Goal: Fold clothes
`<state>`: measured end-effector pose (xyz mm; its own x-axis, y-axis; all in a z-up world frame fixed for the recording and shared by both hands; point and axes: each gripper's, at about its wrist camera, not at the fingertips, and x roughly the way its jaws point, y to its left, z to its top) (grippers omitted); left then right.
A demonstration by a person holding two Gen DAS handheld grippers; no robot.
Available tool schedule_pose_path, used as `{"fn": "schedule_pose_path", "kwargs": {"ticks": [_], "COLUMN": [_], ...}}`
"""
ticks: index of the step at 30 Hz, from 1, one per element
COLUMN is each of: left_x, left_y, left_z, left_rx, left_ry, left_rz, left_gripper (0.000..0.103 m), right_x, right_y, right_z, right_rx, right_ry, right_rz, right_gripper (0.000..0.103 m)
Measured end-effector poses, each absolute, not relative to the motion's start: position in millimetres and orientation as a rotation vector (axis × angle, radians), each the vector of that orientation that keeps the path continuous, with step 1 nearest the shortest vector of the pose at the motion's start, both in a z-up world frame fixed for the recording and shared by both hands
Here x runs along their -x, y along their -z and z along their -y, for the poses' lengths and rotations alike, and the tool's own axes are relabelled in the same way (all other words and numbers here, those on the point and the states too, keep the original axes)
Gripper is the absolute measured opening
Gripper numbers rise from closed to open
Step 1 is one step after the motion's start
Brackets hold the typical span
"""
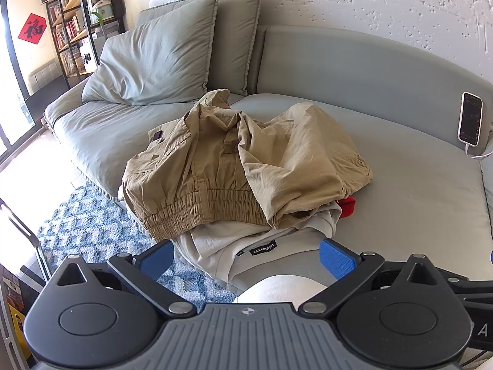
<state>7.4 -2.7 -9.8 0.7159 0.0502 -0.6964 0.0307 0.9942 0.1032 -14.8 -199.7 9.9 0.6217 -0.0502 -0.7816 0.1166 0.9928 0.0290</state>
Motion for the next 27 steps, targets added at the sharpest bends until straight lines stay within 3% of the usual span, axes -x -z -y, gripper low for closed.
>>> {"fn": "schedule_pose_path", "kwargs": {"ticks": [27], "left_x": [-19.2], "left_y": [23.8], "left_z": [-8.4], "left_rx": [-0.061], "left_ry": [-0.026], "left_rz": [-0.821], "left_gripper": [0.101], "right_x": [2.8], "right_y": [-1.6], "right_z": [192.6], "right_rx": [-0.055], "right_ry": [0.088], "right_rz": [-0.918], "right_gripper": [0.103]}}
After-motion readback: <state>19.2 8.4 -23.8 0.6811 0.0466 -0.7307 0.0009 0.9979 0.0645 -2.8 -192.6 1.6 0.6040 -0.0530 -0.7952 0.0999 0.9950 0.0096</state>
